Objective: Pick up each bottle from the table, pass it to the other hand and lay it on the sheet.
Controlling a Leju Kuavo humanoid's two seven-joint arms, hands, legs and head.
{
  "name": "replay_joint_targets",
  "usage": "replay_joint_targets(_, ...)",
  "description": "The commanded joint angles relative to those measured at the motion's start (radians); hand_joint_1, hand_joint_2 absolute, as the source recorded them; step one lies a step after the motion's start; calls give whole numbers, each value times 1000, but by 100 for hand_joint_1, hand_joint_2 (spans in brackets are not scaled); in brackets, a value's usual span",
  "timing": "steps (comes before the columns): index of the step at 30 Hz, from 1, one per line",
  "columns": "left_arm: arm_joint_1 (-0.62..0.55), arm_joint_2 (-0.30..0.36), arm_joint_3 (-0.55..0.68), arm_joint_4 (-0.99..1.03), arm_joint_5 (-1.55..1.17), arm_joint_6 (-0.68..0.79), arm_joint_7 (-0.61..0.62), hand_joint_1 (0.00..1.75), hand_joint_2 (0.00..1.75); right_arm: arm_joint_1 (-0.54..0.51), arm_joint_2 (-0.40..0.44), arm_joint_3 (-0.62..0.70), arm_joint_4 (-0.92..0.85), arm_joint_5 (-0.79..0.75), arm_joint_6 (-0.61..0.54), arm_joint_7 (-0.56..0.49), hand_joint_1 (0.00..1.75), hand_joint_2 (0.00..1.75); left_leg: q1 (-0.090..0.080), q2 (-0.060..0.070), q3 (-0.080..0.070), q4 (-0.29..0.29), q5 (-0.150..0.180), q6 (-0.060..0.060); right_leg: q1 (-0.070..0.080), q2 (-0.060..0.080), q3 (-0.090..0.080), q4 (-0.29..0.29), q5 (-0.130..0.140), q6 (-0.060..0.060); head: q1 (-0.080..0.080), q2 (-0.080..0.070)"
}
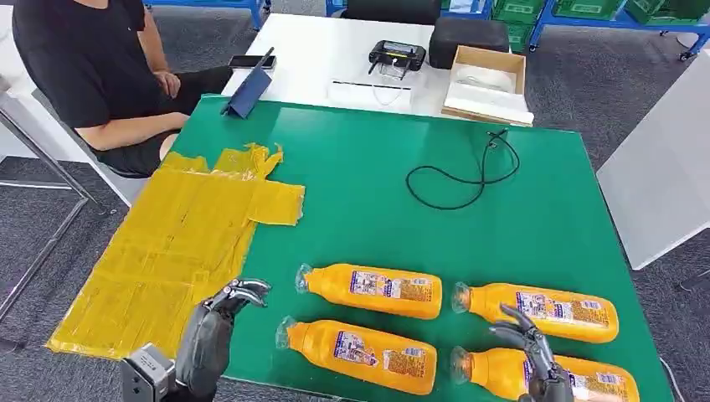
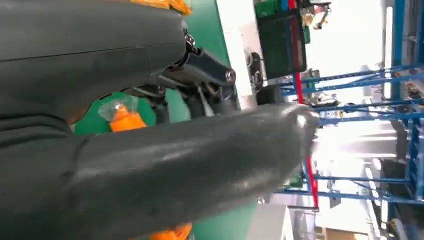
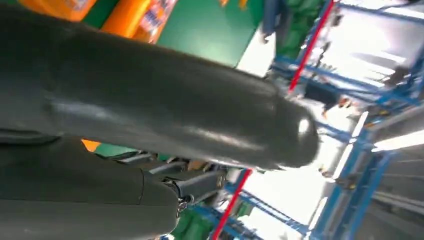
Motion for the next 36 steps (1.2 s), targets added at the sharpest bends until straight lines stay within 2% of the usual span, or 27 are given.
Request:
replay_joint_targets(1,-15,-2,24,32,-5,42,55,0,0,-58,-80,6,51,88,66,189,0,175,2,1,-1,0,1,-2,2,4,-1,-2,2,-3,0,0)
replay_joint_targets(3,-20,-1,28,36,-2,41,54,0,0,-76,-86,23,69,94,56,199,0,175,2,3,-1,-1,1,-2,2,5,2,-2,2,-2,0,0)
replay_joint_targets(5,-29,-3,36,49,23,25,56,0,0,-121,-184,144,105,195,3,298,0,175,2,3,-1,-1,2,-1,2,6,7,-3,4,0,0,0)
replay_joint_targets(6,-31,-4,35,51,23,24,56,0,0,-127,-188,156,110,199,-5,306,0,175,1,2,-1,-1,2,0,1,4,7,-2,4,2,0,0)
replay_joint_targets(8,-36,0,30,67,28,5,55,0,0,-185,-277,284,138,263,-72,399,0,175,2,4,-1,-1,3,-1,2,7,7,-3,5,1,0,0)
replay_joint_targets(9,-40,1,26,69,28,2,55,0,0,-198,-284,304,143,264,-87,415,0,175,2,5,-1,-2,3,-1,2,8,6,-3,6,0,0,0)
replay_joint_targets(11,-32,3,22,97,26,-7,48,0,0,-234,-360,412,172,276,-129,486,0,175,2,5,-2,-2,4,-1,2,8,6,-3,6,0,0,0)
replay_joint_targets(15,-40,12,4,113,24,-10,38,0,0,-291,-423,548,195,278,-175,555,0,175,1,3,-1,-2,5,0,1,6,6,-3,6,2,0,0)
replay_joint_targets(17,-45,16,-3,119,27,-1,43,0,0,-346,-469,663,212,288,-189,621,0,175,1,3,-2,-2,6,-1,1,6,6,-3,6,1,0,0)
replay_joint_targets(22,-64,27,-31,137,32,10,51,0,0,-407,-552,779,245,253,-213,667,0,175,0,1,-2,-1,5,0,1,3,6,-3,5,2,0,0)
replay_joint_targets(29,-42,45,-58,131,37,20,58,0,0,-458,-571,908,337,417,-249,898,0,175,1,0,-3,-1,6,0,1,3,6,-3,5,2,0,0)
replay_joint_targets(33,-24,43,-51,122,36,18,58,0,0,-471,-577,910,340,525,-247,1006,0,175,0,0,-2,-1,5,0,0,3,6,-2,5,3,0,0)
replay_joint_targets(36,-17,42,-47,117,35,13,58,0,0,-469,-575,889,332,577,-233,1046,0,175,0,1,-3,-1,5,0,0,3,5,-2,5,3,0,0)
